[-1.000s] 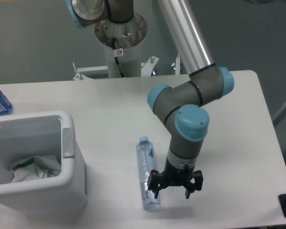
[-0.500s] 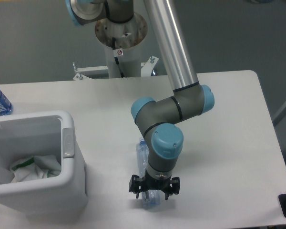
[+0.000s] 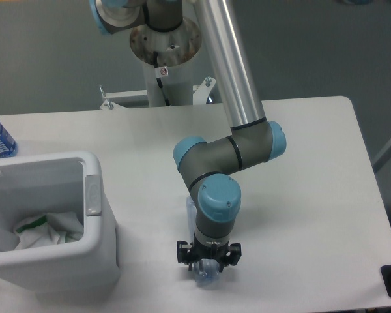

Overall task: Place the trash in the trash can
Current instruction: 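Lower the gripper onto the bottle's end and close on it, then lift the bottle upright and carry it over the trash bin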

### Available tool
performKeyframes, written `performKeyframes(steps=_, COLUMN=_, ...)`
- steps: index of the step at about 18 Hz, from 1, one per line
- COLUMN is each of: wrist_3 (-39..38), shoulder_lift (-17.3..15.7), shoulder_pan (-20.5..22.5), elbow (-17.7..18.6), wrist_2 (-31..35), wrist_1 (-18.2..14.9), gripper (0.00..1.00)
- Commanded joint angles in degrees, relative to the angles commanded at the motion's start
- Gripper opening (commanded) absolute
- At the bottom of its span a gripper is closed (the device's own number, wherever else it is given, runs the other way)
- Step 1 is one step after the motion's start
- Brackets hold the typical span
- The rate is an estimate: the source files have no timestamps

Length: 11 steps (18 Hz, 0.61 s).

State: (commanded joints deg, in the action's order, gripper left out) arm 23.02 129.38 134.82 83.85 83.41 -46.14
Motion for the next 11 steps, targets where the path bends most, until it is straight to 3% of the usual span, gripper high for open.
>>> performKeyframes(steps=5, wrist_3=-0.1, shoulder_lift=-2.5, shoulder_pan=0.4, elbow=-1.1, wrist_2=-0.2, wrist_1=0.1, gripper=0.46)
performKeyframes(steps=7, wrist_3=-0.3, shoulder_lift=-5.5, shoulder_pan=1.7, elbow=-2.3, wrist_2=-0.9, wrist_1=0.2, gripper=0.46)
performKeyframes(steps=11, wrist_3=-7.6, shoulder_lift=-10.2, shoulder_pan=5.4, elbow=-9.3, wrist_2=-12.5, wrist_1=1.0, gripper=0.46)
